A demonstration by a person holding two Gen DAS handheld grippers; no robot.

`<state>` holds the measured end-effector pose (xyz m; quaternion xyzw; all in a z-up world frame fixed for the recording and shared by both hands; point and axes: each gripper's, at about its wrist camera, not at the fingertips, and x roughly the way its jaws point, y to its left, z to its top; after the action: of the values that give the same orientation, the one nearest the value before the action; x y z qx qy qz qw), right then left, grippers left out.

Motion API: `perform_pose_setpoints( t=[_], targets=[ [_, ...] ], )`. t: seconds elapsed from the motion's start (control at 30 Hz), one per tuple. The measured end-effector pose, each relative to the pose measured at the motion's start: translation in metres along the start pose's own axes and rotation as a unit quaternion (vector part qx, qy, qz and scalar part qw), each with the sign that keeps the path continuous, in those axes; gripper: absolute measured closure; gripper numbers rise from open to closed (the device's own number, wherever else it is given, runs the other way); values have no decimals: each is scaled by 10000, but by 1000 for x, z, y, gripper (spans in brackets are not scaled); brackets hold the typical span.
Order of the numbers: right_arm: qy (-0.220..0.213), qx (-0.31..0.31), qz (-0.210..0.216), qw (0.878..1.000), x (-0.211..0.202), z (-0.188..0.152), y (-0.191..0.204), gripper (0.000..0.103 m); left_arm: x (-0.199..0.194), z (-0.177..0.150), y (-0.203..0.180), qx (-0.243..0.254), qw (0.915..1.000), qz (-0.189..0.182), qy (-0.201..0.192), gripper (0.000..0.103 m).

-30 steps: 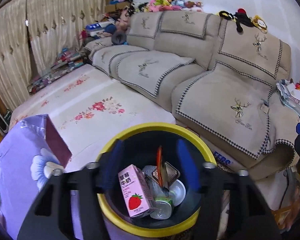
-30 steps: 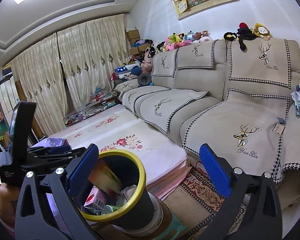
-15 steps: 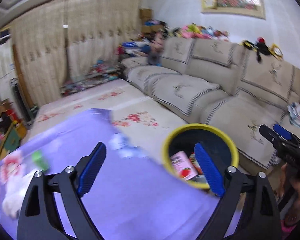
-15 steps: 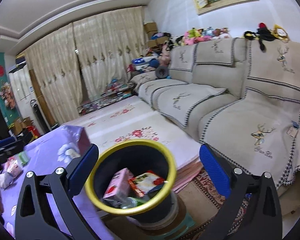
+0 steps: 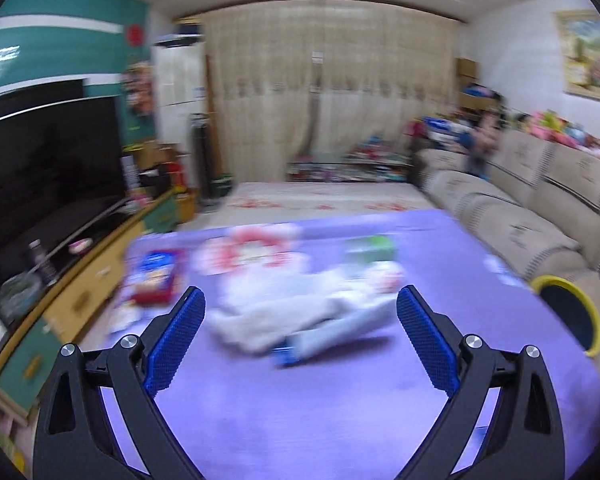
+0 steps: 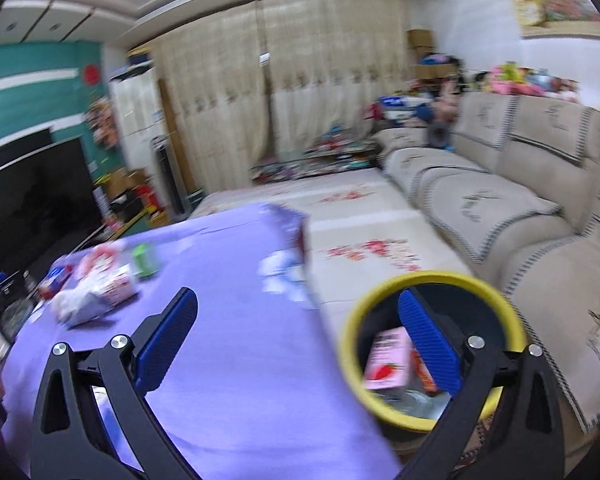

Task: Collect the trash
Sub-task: 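Move both tools back over the table toward the remaining items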

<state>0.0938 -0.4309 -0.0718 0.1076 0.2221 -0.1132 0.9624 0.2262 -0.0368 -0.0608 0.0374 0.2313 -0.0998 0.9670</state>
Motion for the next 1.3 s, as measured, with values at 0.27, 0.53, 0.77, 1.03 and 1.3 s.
perform_pose_setpoints(
  t=[0.27,0.53,0.77,1.03,1.3],
  targets=[
    [543,-841,1042,9895,54,11,110,7,11,-29,73,-651,9969,438,-78,8],
    [957,-1508,1881,9658,95,3,200,7,-6,-26,52,-506,9959,667,-331,7],
    [1517,-1814,2281,9445,134,-10,235,7,-8,-25,45,-500,9970,520,-287,6],
    [1684,-1977,2685,9276,152,-13,241,7,-10,-26,48,-649,9961,506,-325,6],
    [1959,-2254,3070,9037,150,-25,250,20,-13,-26,53,-790,9942,606,-403,6]
  ],
)
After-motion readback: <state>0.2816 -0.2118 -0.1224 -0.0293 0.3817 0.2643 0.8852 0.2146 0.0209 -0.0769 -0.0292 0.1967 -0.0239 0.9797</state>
